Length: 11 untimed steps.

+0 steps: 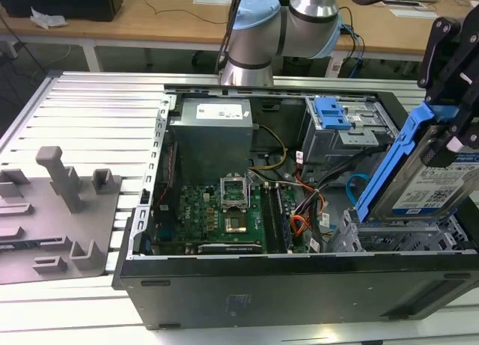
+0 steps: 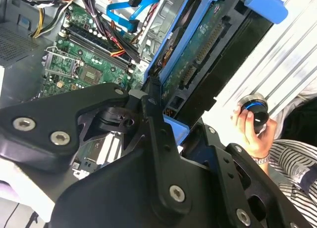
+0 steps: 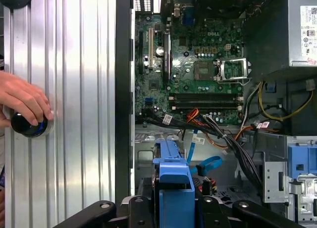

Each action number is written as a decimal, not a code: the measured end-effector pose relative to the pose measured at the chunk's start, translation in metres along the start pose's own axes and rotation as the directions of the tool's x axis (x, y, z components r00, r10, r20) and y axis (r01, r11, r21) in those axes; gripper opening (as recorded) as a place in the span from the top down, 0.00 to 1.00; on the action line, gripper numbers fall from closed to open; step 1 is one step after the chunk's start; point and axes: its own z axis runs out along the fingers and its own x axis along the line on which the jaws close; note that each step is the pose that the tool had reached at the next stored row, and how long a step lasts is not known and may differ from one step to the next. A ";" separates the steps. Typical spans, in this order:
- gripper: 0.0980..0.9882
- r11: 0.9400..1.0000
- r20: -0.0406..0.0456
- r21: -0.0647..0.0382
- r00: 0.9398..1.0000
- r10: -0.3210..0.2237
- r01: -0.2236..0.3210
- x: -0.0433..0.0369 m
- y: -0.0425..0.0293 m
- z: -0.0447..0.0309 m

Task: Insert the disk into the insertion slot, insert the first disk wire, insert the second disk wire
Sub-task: 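Insert the disk into the insertion slot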

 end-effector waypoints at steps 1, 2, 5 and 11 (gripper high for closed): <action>0.70 1.000 0.000 0.000 1.000 0.000 0.000 -0.0004 0.0000 0.0003; 0.70 1.000 0.000 0.000 1.000 0.000 0.000 -0.0016 0.0000 0.0004; 0.70 1.000 0.000 0.000 1.000 0.000 0.000 -0.0082 0.0001 0.0003; 0.70 1.000 0.000 0.000 1.000 0.000 0.000 -0.0129 -0.0020 0.0085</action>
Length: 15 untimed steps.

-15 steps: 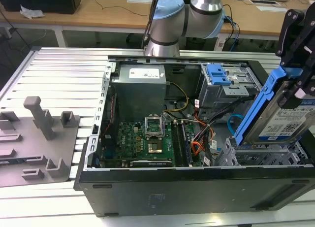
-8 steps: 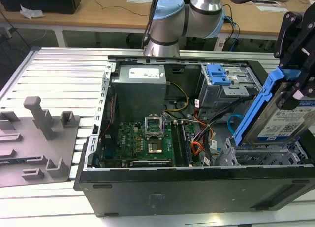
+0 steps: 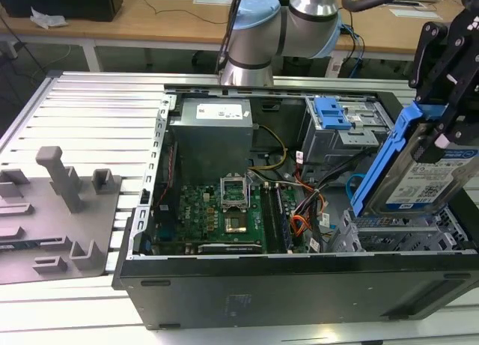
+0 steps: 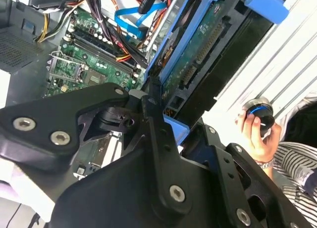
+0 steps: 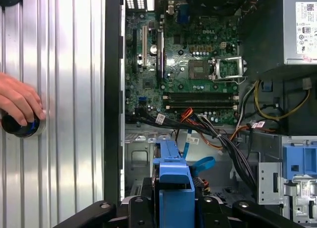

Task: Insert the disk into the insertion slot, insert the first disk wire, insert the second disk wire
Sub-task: 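Insert the disk into the insertion slot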

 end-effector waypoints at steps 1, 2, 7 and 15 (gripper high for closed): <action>0.70 1.000 0.000 0.000 1.000 0.000 0.000 0.0000 -0.0021 0.0017; 0.70 1.000 0.000 0.000 1.000 0.000 0.000 -0.0001 -0.0047 0.0040; 0.70 1.000 0.000 0.000 1.000 0.000 0.000 0.0010 -0.0051 0.0127; 0.70 1.000 0.000 -0.001 1.000 0.000 0.000 0.0027 -0.0057 0.0282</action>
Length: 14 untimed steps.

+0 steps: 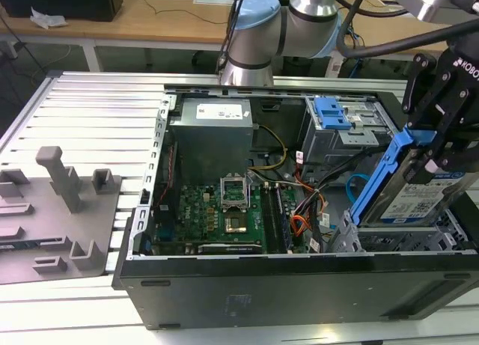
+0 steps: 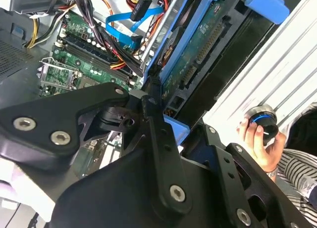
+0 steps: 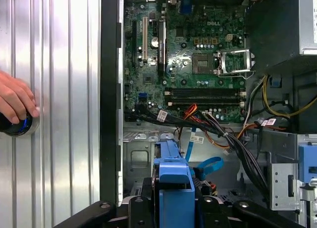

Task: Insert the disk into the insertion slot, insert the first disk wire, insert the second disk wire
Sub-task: 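Insert the disk into the insertion slot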

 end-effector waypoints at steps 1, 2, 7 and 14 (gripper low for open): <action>0.70 1.000 0.000 0.000 1.000 0.000 0.000 0.0000 0.0000 0.0004; 0.70 1.000 0.000 0.000 1.000 0.000 0.000 0.0000 0.0000 0.0009; 0.70 1.000 0.000 0.000 1.000 0.000 0.000 0.0000 -0.0002 0.0049; 0.70 1.000 0.000 0.000 1.000 0.000 0.000 0.0000 -0.0004 0.0098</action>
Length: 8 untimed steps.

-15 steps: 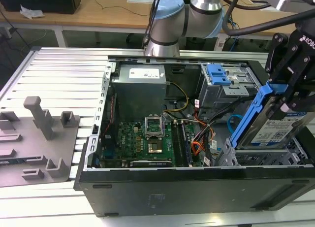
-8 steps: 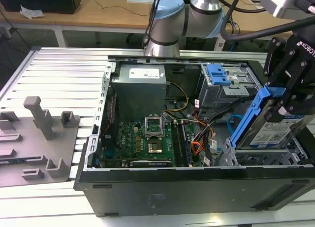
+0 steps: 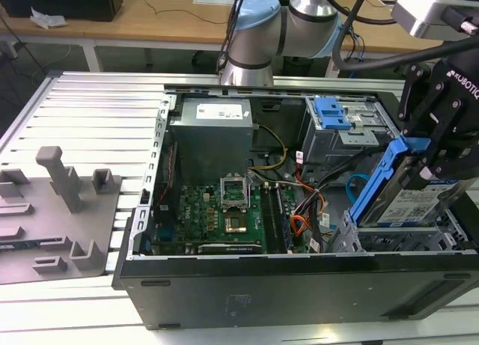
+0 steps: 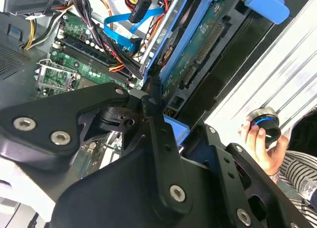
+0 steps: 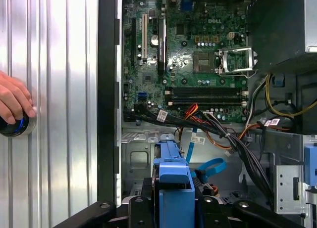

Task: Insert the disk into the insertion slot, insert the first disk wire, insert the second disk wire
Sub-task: 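Insert the disk into the insertion slot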

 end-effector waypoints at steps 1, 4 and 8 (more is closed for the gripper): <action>0.70 1.000 0.000 0.000 1.000 0.000 0.000 0.0000 0.0000 0.0004; 0.70 1.000 0.000 0.000 1.000 0.000 0.000 0.0000 -0.0001 0.0027; 0.70 1.000 0.000 0.000 1.000 0.000 0.000 0.0000 -0.0003 0.0075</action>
